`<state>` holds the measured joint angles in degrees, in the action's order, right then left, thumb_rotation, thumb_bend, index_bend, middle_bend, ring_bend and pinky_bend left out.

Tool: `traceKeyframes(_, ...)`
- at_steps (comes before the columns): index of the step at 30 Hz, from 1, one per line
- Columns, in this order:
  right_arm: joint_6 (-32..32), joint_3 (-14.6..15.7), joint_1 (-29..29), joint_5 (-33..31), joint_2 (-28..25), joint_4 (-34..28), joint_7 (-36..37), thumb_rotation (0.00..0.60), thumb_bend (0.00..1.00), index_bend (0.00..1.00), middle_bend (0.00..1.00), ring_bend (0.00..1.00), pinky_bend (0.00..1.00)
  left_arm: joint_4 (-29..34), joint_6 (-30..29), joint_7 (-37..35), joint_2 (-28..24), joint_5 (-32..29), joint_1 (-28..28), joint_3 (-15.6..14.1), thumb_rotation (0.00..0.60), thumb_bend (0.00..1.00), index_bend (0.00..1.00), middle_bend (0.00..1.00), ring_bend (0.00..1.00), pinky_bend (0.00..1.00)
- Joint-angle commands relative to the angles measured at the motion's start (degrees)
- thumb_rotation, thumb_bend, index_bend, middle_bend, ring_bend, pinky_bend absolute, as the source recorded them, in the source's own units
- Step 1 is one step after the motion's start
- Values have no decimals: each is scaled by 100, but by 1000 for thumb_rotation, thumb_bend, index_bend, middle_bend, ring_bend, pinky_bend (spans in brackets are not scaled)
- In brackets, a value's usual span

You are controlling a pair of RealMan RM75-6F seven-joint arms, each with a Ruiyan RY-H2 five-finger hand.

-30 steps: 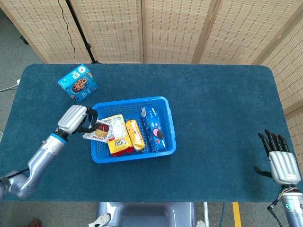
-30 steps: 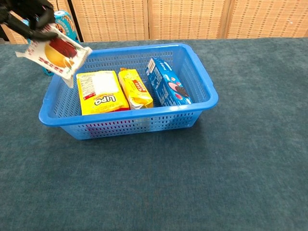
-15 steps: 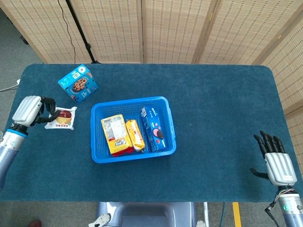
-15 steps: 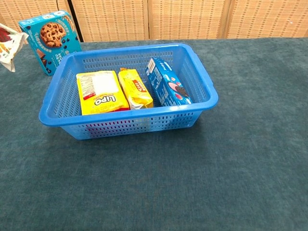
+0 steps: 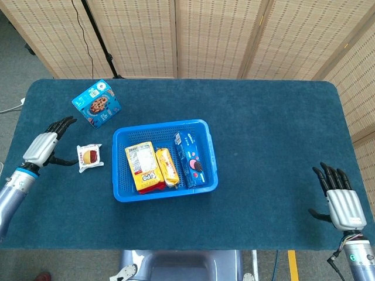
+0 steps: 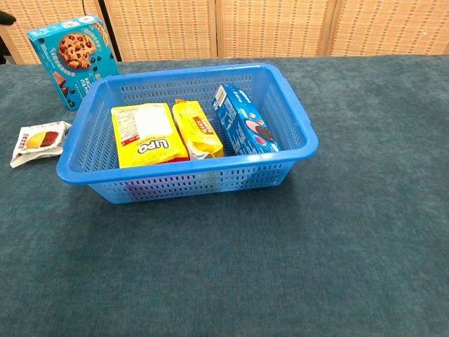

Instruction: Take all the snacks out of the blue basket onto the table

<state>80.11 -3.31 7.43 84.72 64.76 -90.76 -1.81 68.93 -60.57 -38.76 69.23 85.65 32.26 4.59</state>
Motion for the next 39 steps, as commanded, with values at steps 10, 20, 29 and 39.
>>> traceKeyframes(10,-11,-20,7,-34,-13,22,40,600,0,0,0,0,0,2064,-110,2470,-352,1182,608,-55,600,29,0,0,0,0)
traceKeyframes(20,-59,-110,21,-217,4,115,111,600,0,0,0,0,0,2227,1096,4837,419,485,1310,258,600,29,0,0,0,0)
traceKeyframes(29,-92,-148,28,-299,7,188,182,600,0,0,0,0,0,2130,1408,5521,1038,-365,1641,536,600,29,0,0,0,0)
traceKeyframes(39,-112,-181,26,-361,-19,235,285,600,0,0,0,0,0,1787,1495,5975,1443,-927,1831,545,600,29,0,0,0,0)
